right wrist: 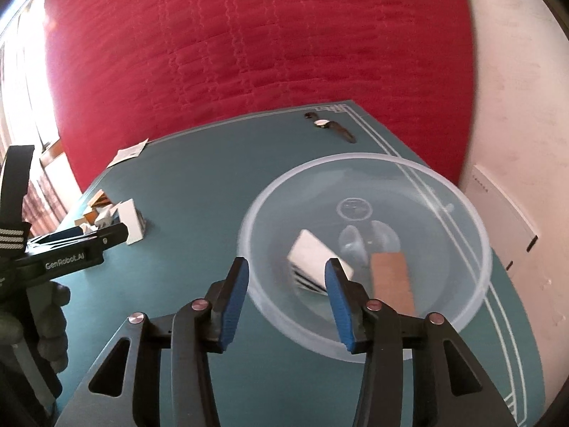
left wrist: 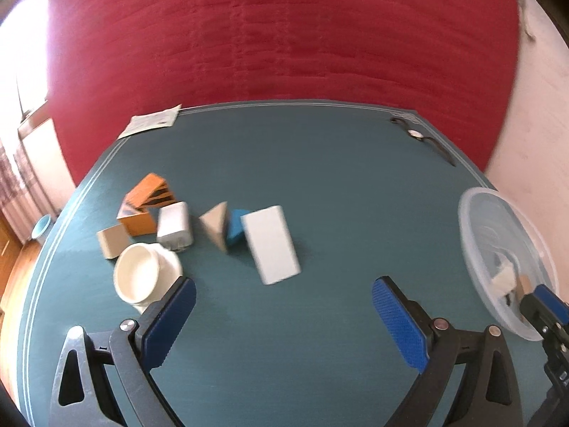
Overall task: Organize rigid objects
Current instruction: 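Move both tools back toward the remaining objects on the table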
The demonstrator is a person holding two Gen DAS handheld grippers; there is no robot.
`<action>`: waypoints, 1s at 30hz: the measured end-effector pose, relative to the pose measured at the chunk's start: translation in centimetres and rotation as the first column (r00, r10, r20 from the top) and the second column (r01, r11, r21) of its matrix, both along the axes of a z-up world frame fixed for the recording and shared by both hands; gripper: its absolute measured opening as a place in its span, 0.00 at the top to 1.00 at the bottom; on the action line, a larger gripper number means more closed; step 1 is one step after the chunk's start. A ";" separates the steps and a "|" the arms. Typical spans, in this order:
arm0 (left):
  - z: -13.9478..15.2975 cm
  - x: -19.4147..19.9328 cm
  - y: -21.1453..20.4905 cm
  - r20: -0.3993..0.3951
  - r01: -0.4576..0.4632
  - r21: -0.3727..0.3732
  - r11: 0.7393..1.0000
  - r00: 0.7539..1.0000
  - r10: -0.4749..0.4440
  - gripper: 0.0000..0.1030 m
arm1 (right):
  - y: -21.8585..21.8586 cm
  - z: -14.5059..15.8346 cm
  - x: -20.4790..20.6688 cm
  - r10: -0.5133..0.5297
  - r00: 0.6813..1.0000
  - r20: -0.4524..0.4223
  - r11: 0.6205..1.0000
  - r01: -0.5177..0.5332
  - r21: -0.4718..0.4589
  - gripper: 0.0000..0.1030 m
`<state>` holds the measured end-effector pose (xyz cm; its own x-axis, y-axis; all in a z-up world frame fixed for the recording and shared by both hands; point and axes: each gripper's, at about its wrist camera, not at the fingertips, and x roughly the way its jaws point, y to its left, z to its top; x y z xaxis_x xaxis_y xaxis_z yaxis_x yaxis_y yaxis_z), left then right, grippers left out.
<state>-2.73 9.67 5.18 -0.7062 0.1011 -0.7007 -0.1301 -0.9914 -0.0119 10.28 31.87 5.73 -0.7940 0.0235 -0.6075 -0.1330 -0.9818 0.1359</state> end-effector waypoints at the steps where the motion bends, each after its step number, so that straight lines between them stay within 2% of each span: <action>1: 0.0 -0.1 -0.4 0.001 -0.010 0.001 1.000 1.000 0.010 0.02 | -0.2 0.0 -0.1 0.005 1.000 0.001 1.000 -0.005 0.000 0.55; 18: -0.9 -1.8 -8.3 0.017 -0.174 0.022 0.984 0.985 0.174 0.01 | -5.1 -0.2 -2.7 0.101 0.994 0.036 0.994 -0.100 -0.044 0.55; 27: -2.2 -2.9 -10.2 0.052 -0.217 0.014 0.976 0.975 0.216 0.02 | -7.1 -0.6 -3.6 0.145 0.988 0.056 0.989 -0.142 -0.052 0.55; 30: -2.6 -3.3 -10.3 0.066 -0.217 0.016 0.976 0.974 0.216 0.09 | -7.8 -1.0 -4.0 0.159 0.985 0.068 0.986 -0.156 -0.053 0.55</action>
